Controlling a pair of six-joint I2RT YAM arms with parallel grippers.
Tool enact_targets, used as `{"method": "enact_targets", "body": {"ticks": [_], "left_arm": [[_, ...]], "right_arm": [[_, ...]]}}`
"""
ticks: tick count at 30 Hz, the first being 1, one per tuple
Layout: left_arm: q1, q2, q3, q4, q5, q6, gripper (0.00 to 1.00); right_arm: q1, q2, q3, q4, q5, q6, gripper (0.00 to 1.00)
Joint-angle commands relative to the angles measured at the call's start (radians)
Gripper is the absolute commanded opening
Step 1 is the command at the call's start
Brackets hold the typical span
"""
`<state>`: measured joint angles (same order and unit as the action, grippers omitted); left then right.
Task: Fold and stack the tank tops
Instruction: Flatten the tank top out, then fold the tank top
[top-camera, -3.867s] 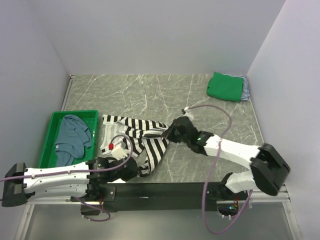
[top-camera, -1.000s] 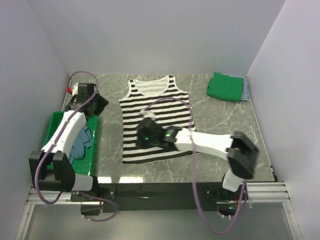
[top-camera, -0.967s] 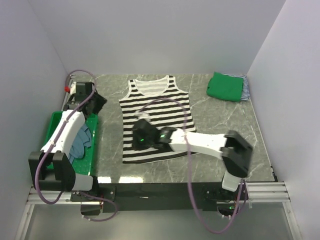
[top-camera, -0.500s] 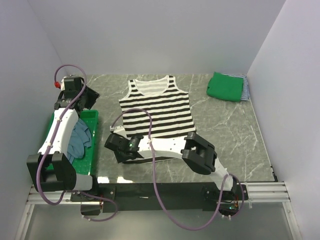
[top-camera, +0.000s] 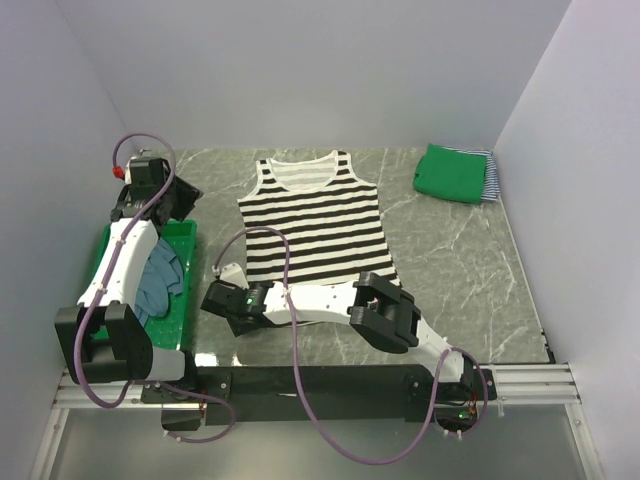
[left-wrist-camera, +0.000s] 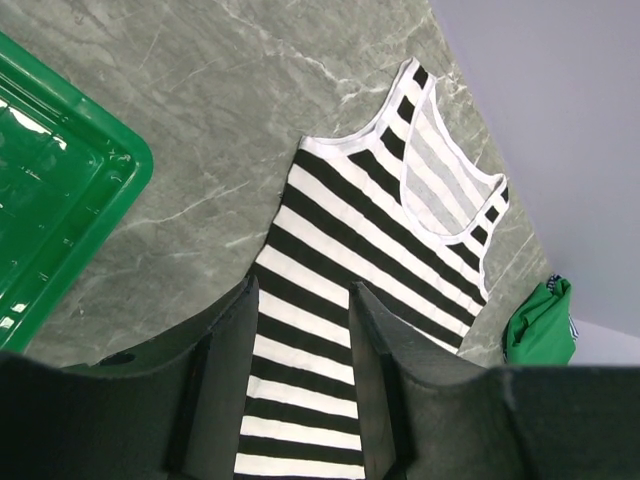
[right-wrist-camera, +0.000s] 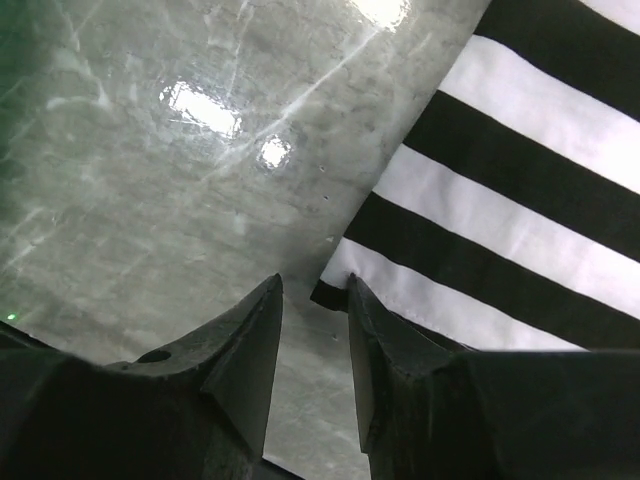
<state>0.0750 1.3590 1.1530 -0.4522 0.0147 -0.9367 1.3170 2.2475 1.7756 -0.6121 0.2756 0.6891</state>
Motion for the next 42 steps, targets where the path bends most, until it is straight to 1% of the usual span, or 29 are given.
{"method": "enact_targets", "body": {"ticks": [1, 3, 5, 6, 7, 9, 10, 11, 12, 13, 14, 15, 16, 18, 20, 23, 25, 26, 28, 31, 36, 42], "left_arm": [[0.005, 0.005, -0.007, 0.053, 0.022, 0.016, 0.47], [0.005, 0.006, -0.021, 0.067, 0.03, 0.012, 0.47], [0.006, 0.014, -0.041, 0.082, 0.042, 0.007, 0.47], [0.005, 0.018, -0.048, 0.098, 0.045, 0.0, 0.47], [0.003, 0.028, -0.058, 0.112, 0.054, -0.004, 0.47], [0.003, 0.04, -0.088, 0.136, 0.086, -0.013, 0.48], [0.003, 0.057, -0.096, 0.162, 0.094, -0.016, 0.48], [0.0, 0.064, -0.113, 0.176, 0.1, -0.02, 0.5], [-0.004, 0.077, -0.121, 0.191, 0.117, -0.024, 0.5], [-0.01, 0.106, -0.124, 0.21, 0.119, -0.024, 0.51], [-0.033, 0.126, -0.116, 0.21, 0.113, -0.022, 0.52], [-0.046, 0.149, -0.105, 0.204, 0.102, -0.021, 0.52], [-0.059, 0.201, -0.092, 0.198, 0.081, -0.02, 0.53], [-0.105, 0.254, -0.043, 0.178, 0.071, -0.025, 0.54], [-0.147, 0.324, 0.019, 0.146, 0.022, -0.03, 0.54], [-0.173, 0.399, 0.08, 0.121, -0.012, -0.046, 0.53], [-0.178, 0.458, 0.106, 0.113, -0.021, -0.044, 0.52], [-0.184, 0.478, 0.141, 0.103, -0.059, -0.042, 0.51], [-0.188, 0.537, 0.192, 0.069, -0.09, -0.025, 0.5], [-0.193, 0.59, 0.232, 0.047, -0.122, -0.007, 0.49], [-0.195, 0.623, 0.257, 0.035, -0.165, 0.016, 0.48], [-0.213, 0.686, 0.289, 0.024, -0.182, 0.038, 0.44]], "right_arm": [[0.005, 0.011, 0.018, -0.028, 0.048, -0.003, 0.4], [0.005, -0.002, -0.008, -0.011, 0.053, 0.001, 0.37], [0.004, -0.012, -0.027, 0.008, 0.042, 0.001, 0.28], [0.004, -0.015, -0.041, 0.014, 0.039, 0.0, 0.23], [0.002, -0.02, -0.05, 0.024, 0.039, -0.002, 0.1], [-0.001, -0.049, -0.094, 0.044, 0.03, -0.006, 0.01], [-0.004, -0.066, -0.117, 0.076, 0.021, -0.014, 0.0], [-0.005, -0.116, -0.148, 0.098, 0.016, -0.016, 0.0], [-0.007, -0.147, -0.218, 0.119, 0.004, -0.017, 0.0], [-0.013, -0.176, -0.254, 0.161, -0.007, -0.019, 0.0], [-0.016, -0.242, -0.293, 0.179, -0.012, -0.016, 0.0], [-0.021, -0.271, -0.365, 0.198, -0.024, -0.007, 0.0], [-0.031, -0.301, -0.399, 0.228, -0.056, -0.003, 0.0], [-0.039, -0.377, -0.488, 0.253, -0.076, 0.015, 0.0], [-0.041, -0.432, -0.53, 0.271, -0.104, 0.023, 0.0], [-0.05, -0.485, -0.599, 0.304, -0.139, 0.044, 0.0], [-0.055, -0.497, -0.608, 0.31, -0.151, 0.053, 0.0], [-0.056, -0.509, -0.61, 0.307, -0.15, 0.056, 0.0], [-0.061, -0.519, -0.614, 0.305, -0.153, 0.059, 0.0], [-0.073, -0.542, -0.63, 0.313, -0.164, 0.064, 0.0], [-0.084, -0.569, -0.643, 0.314, -0.168, 0.067, 0.0], [-0.091, -0.575, -0.65, 0.316, -0.171, 0.072, 0.0]]}}
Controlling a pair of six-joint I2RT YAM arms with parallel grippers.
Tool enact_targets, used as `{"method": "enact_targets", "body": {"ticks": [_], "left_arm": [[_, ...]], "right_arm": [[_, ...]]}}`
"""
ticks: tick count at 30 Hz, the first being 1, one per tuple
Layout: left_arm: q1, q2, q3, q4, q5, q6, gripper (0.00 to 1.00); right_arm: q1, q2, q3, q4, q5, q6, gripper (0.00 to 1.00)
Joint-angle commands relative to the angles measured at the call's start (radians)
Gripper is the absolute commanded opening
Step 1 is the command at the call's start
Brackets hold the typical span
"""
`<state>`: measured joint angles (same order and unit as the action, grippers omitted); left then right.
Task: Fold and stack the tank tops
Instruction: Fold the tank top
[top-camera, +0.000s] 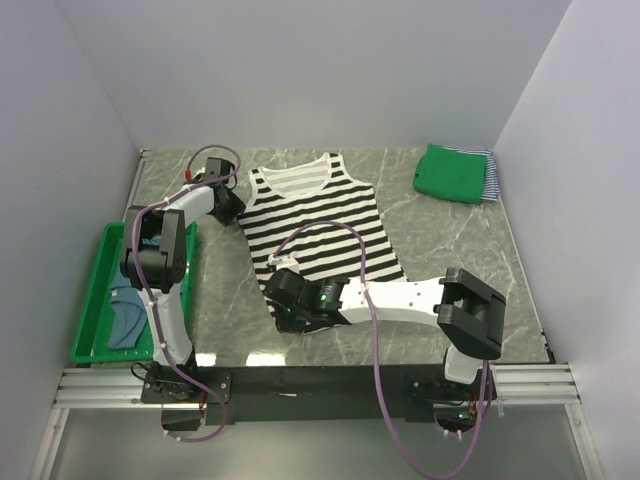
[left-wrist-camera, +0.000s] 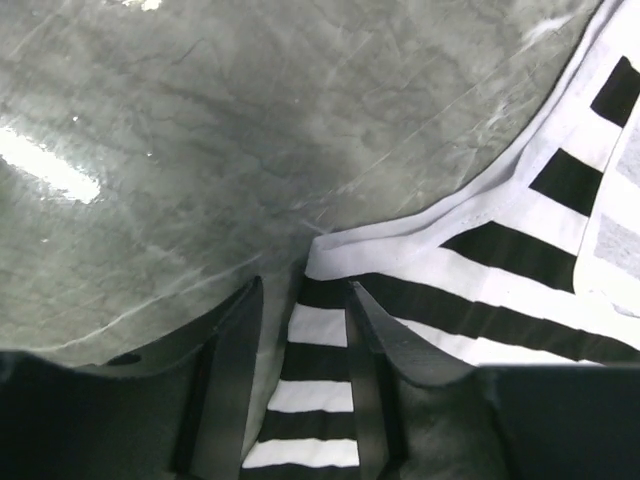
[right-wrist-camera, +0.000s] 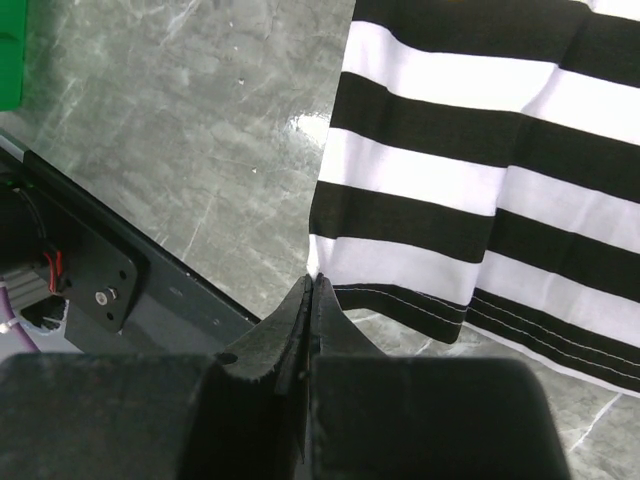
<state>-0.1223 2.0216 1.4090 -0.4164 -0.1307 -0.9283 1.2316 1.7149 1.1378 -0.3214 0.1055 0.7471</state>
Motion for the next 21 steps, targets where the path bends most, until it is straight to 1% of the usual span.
{"method": "enact_targets", "body": {"ticks": [1, 3, 4, 6, 7, 9, 10, 11, 12, 14, 17, 18, 21], "left_arm": [[-0.019, 0.031, 0.034, -0.01, -0.041, 0.032, 0.43], [-0.02, 0.041, 0.034, -0.002, -0.041, 0.042, 0.38], [-0.02, 0.045, 0.033, -0.002, -0.046, 0.042, 0.32], [-0.023, 0.045, 0.025, 0.017, -0.04, 0.046, 0.27], [-0.023, 0.045, 0.018, 0.021, -0.041, 0.045, 0.22], [-0.023, 0.042, 0.012, 0.024, -0.05, 0.043, 0.17], [-0.025, 0.04, 0.016, 0.019, -0.059, 0.042, 0.09], [-0.023, 0.037, 0.021, 0.013, -0.085, 0.042, 0.03], [-0.025, 0.029, 0.031, -0.002, -0.102, 0.042, 0.01], [-0.019, 0.019, 0.042, -0.021, -0.16, 0.034, 0.0], [-0.001, -0.001, 0.057, -0.038, -0.204, 0.023, 0.01], [0.004, -0.01, 0.064, -0.039, -0.204, 0.023, 0.01], [0.027, -0.023, 0.091, -0.061, -0.214, 0.023, 0.01]], "right_arm": [[-0.007, -0.044, -0.012, 0.025, -0.001, 0.014, 0.0], [-0.007, -0.046, -0.01, 0.025, -0.001, 0.015, 0.0], [-0.007, -0.047, -0.01, 0.025, -0.003, 0.015, 0.0], [-0.009, -0.046, -0.004, 0.024, -0.006, 0.015, 0.0], [-0.009, -0.046, -0.003, 0.024, -0.006, 0.015, 0.0], [-0.011, -0.047, 0.005, 0.022, -0.01, 0.017, 0.0], [-0.009, -0.049, 0.007, 0.019, -0.01, 0.018, 0.0], [-0.007, -0.046, 0.011, 0.022, -0.023, 0.021, 0.0], [-0.007, -0.046, 0.016, 0.022, -0.029, 0.023, 0.0], [-0.007, -0.035, 0.046, 0.025, -0.065, 0.026, 0.0], [-0.001, 0.003, 0.118, 0.038, -0.108, 0.032, 0.0], [-0.001, 0.03, 0.138, 0.041, -0.15, 0.035, 0.0], [0.0, 0.08, 0.206, 0.044, -0.19, 0.043, 0.0]]}}
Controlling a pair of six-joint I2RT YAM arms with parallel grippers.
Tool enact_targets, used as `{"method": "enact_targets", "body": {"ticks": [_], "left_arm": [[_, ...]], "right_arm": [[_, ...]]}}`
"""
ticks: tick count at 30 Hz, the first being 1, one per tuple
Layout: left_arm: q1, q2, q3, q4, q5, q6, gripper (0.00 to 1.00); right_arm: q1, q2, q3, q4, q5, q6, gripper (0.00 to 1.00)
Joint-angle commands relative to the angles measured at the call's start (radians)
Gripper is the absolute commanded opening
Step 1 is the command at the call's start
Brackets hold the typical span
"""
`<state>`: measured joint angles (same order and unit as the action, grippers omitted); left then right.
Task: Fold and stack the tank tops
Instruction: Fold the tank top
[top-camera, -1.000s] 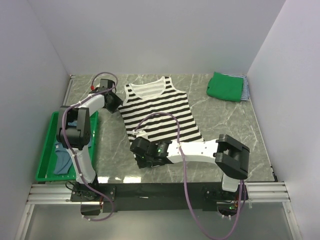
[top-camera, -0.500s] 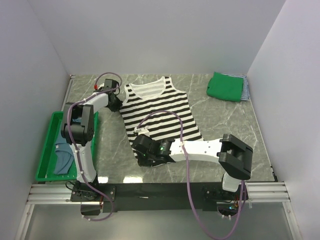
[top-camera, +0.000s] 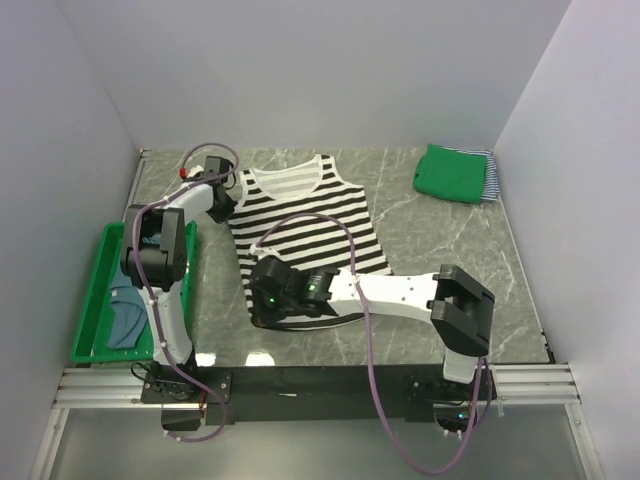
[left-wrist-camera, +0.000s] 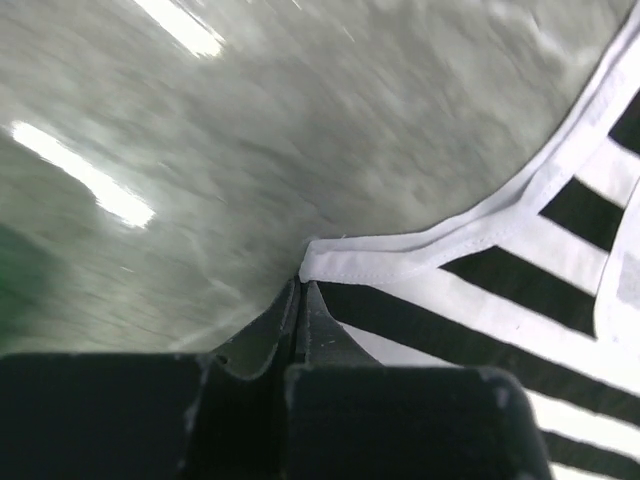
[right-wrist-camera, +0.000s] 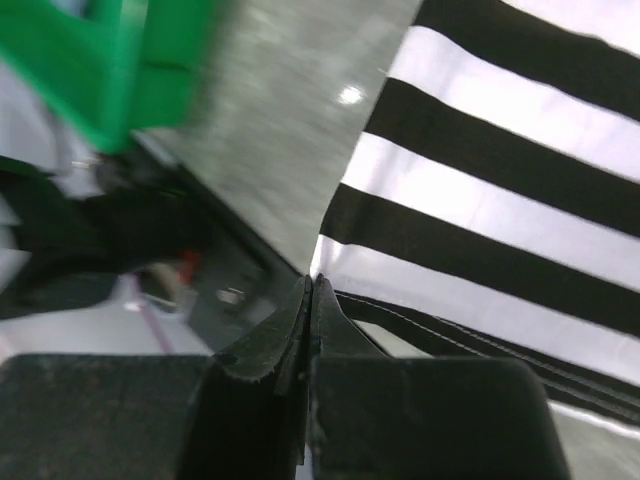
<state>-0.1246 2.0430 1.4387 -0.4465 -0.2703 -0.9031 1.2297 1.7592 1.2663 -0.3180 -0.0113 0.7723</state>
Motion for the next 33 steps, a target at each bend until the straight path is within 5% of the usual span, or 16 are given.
{"method": "enact_targets", "body": {"ticks": [1, 11, 22, 33], "left_arm": [[0.036, -0.047, 0.068, -0.031, -0.073, 0.007, 0.01], [-0.021, -0.026, 0.201, -0.083, -0.072, 0.03, 0.0], [-0.167, 0.085, 0.338, -0.098, -0.06, 0.003, 0.01], [-0.257, 0.169, 0.443, -0.107, -0.061, -0.006, 0.01]], "right_arm": [[0.002, 0.046, 0.105, 0.04, -0.084, 0.018, 0.0], [-0.079, -0.016, -0.036, 0.155, -0.167, 0.085, 0.0], [-0.136, -0.217, -0.362, 0.273, -0.095, 0.15, 0.0], [-0.136, -0.28, -0.499, 0.316, -0.047, 0.205, 0.0]]}}
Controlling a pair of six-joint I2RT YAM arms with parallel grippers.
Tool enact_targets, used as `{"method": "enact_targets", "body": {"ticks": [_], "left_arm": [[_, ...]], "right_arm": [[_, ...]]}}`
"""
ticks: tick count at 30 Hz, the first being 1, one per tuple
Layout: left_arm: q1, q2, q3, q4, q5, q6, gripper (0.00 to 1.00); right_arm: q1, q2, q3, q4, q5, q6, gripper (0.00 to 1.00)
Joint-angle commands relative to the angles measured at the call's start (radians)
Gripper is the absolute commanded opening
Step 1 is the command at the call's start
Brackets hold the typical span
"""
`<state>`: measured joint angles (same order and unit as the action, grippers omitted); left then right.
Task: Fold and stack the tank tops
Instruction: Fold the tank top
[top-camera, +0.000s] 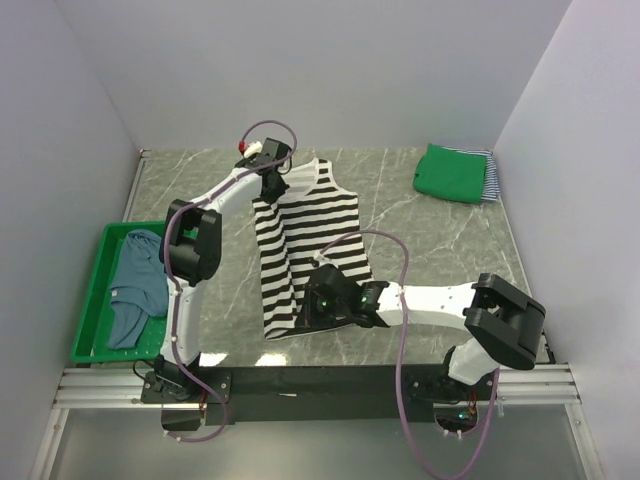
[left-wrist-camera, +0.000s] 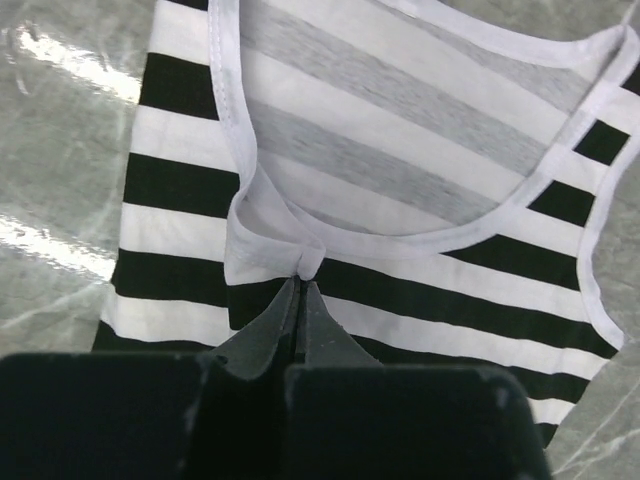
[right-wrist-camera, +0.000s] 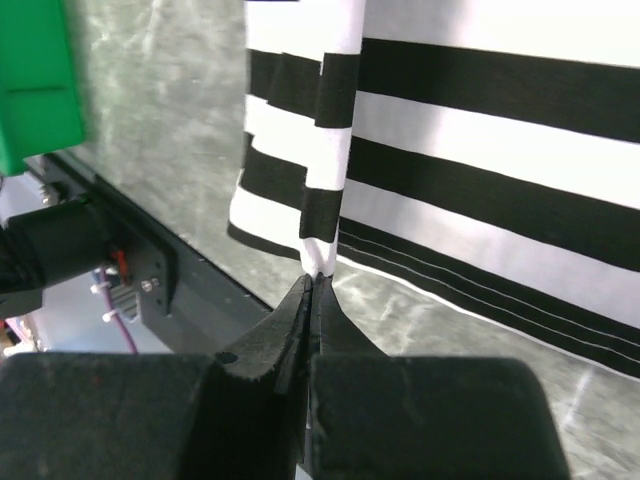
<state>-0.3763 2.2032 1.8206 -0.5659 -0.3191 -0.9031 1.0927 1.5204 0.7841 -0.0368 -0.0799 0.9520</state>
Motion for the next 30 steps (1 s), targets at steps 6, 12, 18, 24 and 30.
{"method": "enact_targets", "body": {"ticks": [6, 12, 18, 24, 30], "left_arm": [[-0.026, 0.027, 0.075, 0.015, -0.006, -0.005, 0.0], [-0.036, 0.042, 0.083, 0.027, 0.011, -0.002, 0.01], [-0.042, 0.046, 0.08, 0.044, 0.02, 0.001, 0.0], [-0.049, 0.03, 0.085, 0.052, 0.02, 0.003, 0.01], [-0.056, 0.036, 0.098, 0.06, 0.032, 0.012, 0.0]], "right_arm": [[0.001, -0.058, -0.054, 0.035, 0.049, 0.036, 0.0], [-0.001, -0.071, -0.091, 0.035, 0.061, 0.051, 0.0], [0.001, -0.092, -0.121, 0.064, 0.075, 0.065, 0.0], [0.001, -0.097, -0.143, 0.078, 0.077, 0.076, 0.0], [-0.001, -0.097, -0.167, 0.098, 0.074, 0.09, 0.0]]}}
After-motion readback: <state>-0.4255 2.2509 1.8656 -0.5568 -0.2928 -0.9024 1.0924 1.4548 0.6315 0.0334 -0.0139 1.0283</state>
